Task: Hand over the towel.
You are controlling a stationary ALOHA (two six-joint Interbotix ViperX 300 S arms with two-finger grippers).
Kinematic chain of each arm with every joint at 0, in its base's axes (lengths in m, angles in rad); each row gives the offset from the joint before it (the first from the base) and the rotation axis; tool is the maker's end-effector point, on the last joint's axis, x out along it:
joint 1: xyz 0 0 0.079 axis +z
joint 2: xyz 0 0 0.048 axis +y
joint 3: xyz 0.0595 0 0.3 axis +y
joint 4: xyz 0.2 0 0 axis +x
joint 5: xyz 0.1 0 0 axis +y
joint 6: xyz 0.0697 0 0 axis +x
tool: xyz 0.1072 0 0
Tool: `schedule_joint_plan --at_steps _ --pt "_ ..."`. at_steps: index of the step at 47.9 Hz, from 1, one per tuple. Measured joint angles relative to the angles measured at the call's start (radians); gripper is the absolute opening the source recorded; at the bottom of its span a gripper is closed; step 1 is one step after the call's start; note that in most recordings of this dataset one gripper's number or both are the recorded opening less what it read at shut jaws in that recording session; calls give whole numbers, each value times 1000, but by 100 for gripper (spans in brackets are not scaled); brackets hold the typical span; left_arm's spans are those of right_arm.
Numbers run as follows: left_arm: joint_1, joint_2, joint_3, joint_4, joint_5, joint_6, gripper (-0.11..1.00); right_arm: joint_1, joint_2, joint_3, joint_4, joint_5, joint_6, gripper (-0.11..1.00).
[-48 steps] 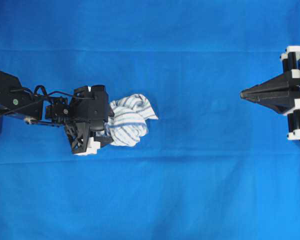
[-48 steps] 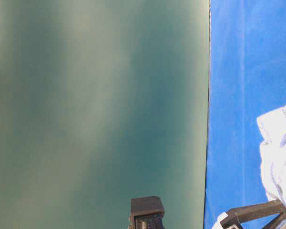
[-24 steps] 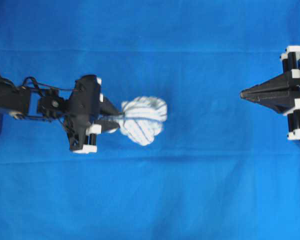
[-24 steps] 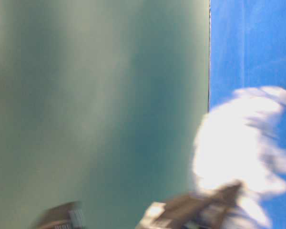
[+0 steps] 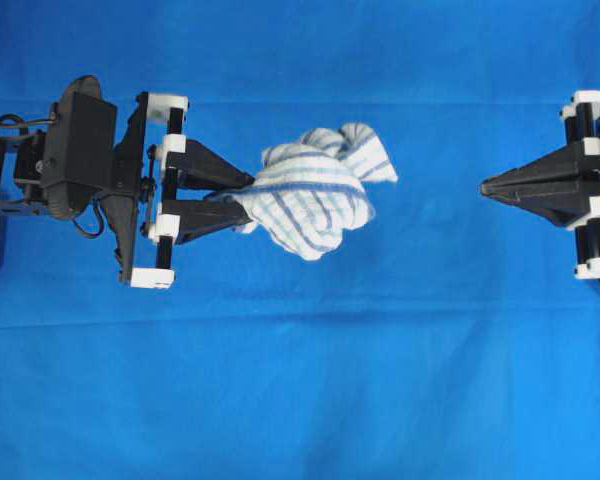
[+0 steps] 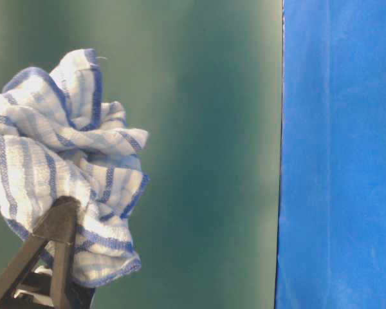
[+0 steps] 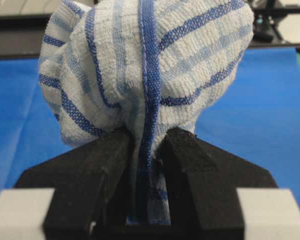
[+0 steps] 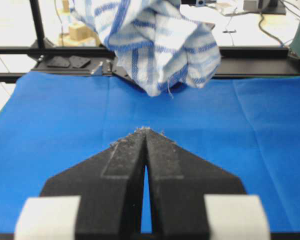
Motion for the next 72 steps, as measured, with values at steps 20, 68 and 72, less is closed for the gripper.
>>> schedule_joint_plan --at_steps 20,68,72 --pt "0 -2 0 0 -2 0 13 0 40 -9 0 -63 2 0" --pt "0 -2 2 0 11 -2 13 0 640 -460 -43 -167 -12 71" --pt "0 -2 0 0 12 2 13 0 640 -460 -41 -170 -12 71"
